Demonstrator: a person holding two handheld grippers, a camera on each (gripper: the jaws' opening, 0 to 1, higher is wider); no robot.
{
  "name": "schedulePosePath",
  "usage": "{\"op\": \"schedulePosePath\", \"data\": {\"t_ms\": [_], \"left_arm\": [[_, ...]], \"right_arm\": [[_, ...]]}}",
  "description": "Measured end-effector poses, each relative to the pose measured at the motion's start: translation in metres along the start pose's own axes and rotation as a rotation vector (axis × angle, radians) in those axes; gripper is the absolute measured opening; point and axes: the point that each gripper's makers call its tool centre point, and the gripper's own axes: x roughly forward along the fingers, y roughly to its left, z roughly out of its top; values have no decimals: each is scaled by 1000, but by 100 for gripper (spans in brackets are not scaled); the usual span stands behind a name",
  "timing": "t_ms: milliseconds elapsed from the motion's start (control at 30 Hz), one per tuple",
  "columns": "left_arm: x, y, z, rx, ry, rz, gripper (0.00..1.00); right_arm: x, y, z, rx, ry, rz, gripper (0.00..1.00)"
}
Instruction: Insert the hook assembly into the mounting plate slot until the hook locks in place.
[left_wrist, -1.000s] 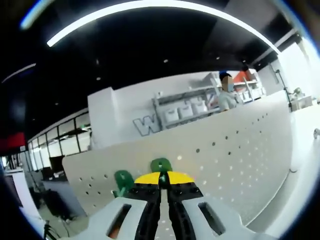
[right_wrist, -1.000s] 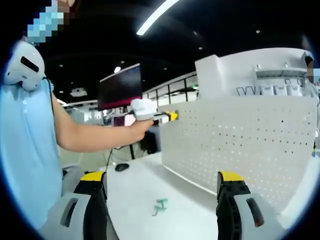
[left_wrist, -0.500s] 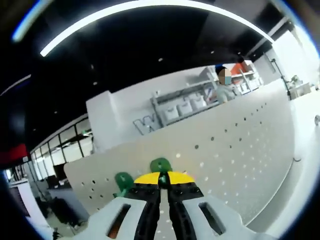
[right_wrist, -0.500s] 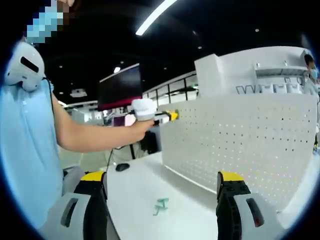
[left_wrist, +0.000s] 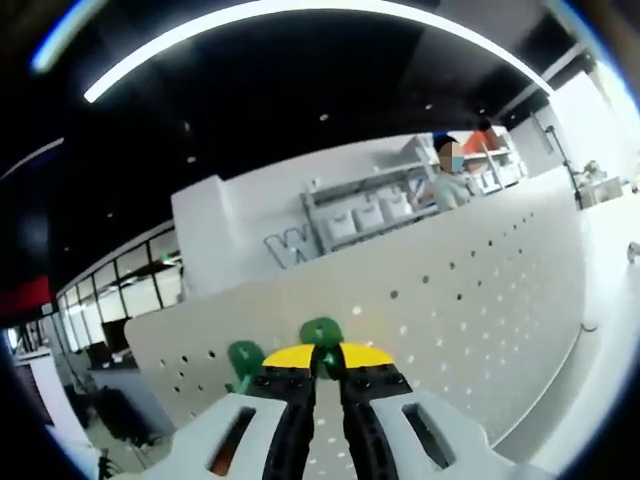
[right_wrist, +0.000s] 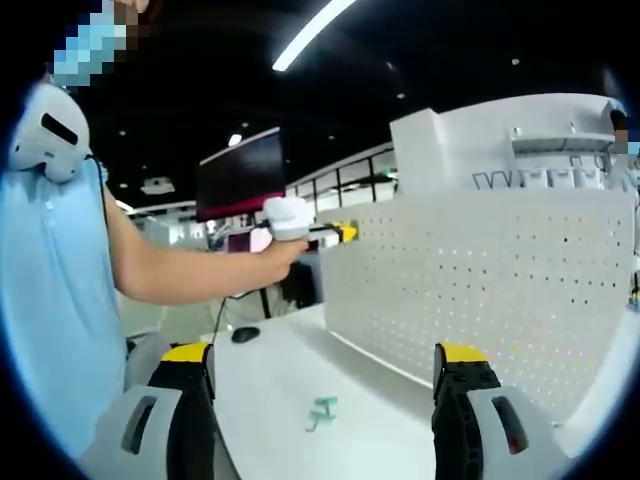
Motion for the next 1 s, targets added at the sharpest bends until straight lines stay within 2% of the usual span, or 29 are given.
{"op": "schedulePosePath", "data": {"t_ms": [267,733,1000], "left_arm": [[-2,0,-2,-22,3,-9,16],[-16,4,7,-70,-14,-16,30],[-29,5,12,-73,-25,-18,32]], "right_arm": [[0,0,1,-3,-1,0,91],[5,6,3,-14,4,18,91],[6,9,4,-19,4,24,91]]}}
